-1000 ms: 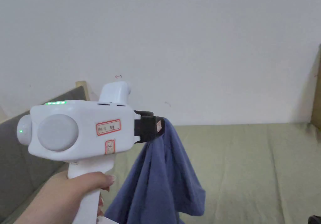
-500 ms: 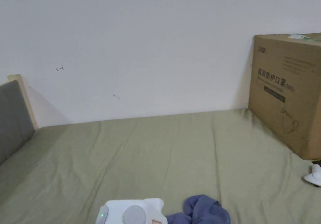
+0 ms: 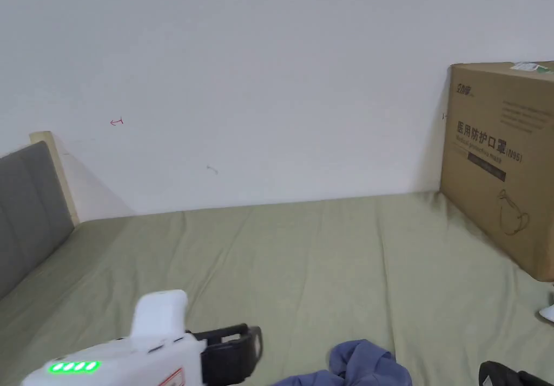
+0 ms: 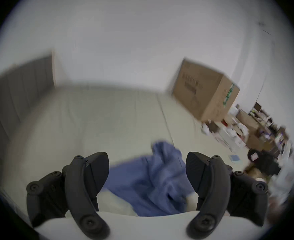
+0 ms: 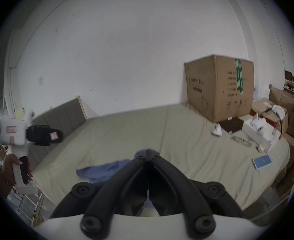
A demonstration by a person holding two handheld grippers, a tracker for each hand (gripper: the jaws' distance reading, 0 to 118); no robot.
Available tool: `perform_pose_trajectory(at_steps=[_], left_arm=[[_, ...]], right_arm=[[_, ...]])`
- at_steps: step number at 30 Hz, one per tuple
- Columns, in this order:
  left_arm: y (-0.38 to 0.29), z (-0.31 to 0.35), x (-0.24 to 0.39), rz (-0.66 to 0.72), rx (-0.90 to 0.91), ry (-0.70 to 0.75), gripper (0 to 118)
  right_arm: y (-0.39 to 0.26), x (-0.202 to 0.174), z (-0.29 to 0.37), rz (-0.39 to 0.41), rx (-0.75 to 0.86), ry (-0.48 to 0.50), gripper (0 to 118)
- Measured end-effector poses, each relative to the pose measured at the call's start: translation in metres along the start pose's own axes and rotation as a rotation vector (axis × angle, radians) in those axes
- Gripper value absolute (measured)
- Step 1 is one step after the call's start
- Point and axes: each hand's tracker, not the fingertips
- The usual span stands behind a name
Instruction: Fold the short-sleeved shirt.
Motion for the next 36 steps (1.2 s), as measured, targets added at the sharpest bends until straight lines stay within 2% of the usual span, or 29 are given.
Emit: perform_pose_trajectory(at_steps=[2,3,4,5,6,7,8,10,11,13,16,18,21,23,24,25,26,27,28,32,35,36], left_arm=[[-0.011,0.043,0.005,-0.099,0.213,0.114,91],[-0.020,0.058,0.007,-0.125,0.285,0.167,81],[-0.033,0.070,0.010,-0.116,0.330,0.216,81],[-0.042,0.080,0.011,-0.093,0.355,0.217,76],[-0.050,0.088,0.011,-0.064,0.355,0.207,62],[-0.058,0.092,0.012,-0.041,0.349,0.216,29],[-0.065,0.093,0.015,-0.030,0.342,0.289,0],[-0.075,0.103,0.008,0.002,0.347,0.285,0],[-0.078,0.103,0.006,0.024,0.340,0.239,0],[-0.076,0.096,0.004,0.018,0.313,0.290,0],[-0.065,0.092,-0.009,0.037,0.303,0.291,0],[-0.047,0.076,-0.031,0.121,0.238,0.274,0],[-0.026,0.006,-0.080,0.236,-0.291,0.152,0],[-0.046,-0.040,-0.114,0.339,-0.492,0.048,0],[-0.053,-0.057,-0.125,0.358,-0.488,0.064,2],[-0.063,-0.076,-0.134,0.355,-0.528,0.112,20],[-0.071,-0.091,-0.142,0.336,-0.551,0.161,71],[-0.078,-0.104,-0.146,0.318,-0.575,0.198,101],[-0.090,-0.117,-0.150,0.304,-0.602,0.214,110],[-0.124,-0.167,-0.160,0.334,-0.627,0.226,108],[-0.152,-0.200,-0.158,0.334,-0.706,0.170,107],[-0.159,-0.201,-0.153,0.322,-0.686,0.160,103]], right_arm=[[0.005,-0.007,0.012,0.032,0.103,0.003,0],[0.005,-0.010,0.016,0.045,0.145,0.000,0],[0.004,-0.013,0.020,0.056,0.186,-0.008,0],[0.003,-0.016,0.022,0.056,0.209,-0.017,0],[0.002,-0.019,0.024,0.053,0.226,-0.024,0],[0.001,-0.021,0.026,0.049,0.234,-0.025,0],[0.001,-0.024,0.027,0.049,0.244,-0.027,0],[0.000,-0.028,0.026,0.056,0.257,-0.039,0],[0.000,-0.030,0.025,0.060,0.258,-0.038,0],[0.002,-0.032,0.022,0.071,0.246,-0.025,0],[0.003,-0.036,0.020,0.086,0.232,-0.023,0],[0.005,-0.038,0.019,0.085,0.223,-0.024,0],[0.004,-0.039,0.013,0.062,0.168,0.018,0],[0.002,-0.041,0.004,0.067,0.121,0.030,0],[0.001,-0.042,0.000,0.072,0.111,0.033,0],[-0.002,-0.042,-0.005,0.077,0.100,0.038,0],[-0.005,-0.043,-0.009,0.082,0.089,0.039,0],[-0.007,-0.043,-0.012,0.086,0.080,0.038,0],[-0.010,-0.043,-0.017,0.091,0.061,0.039,0],[-0.019,-0.042,-0.033,0.100,-0.016,0.020,0],[-0.021,-0.036,-0.042,0.078,-0.034,0.024,0],[-0.021,-0.036,-0.047,0.084,-0.041,0.016,0]])
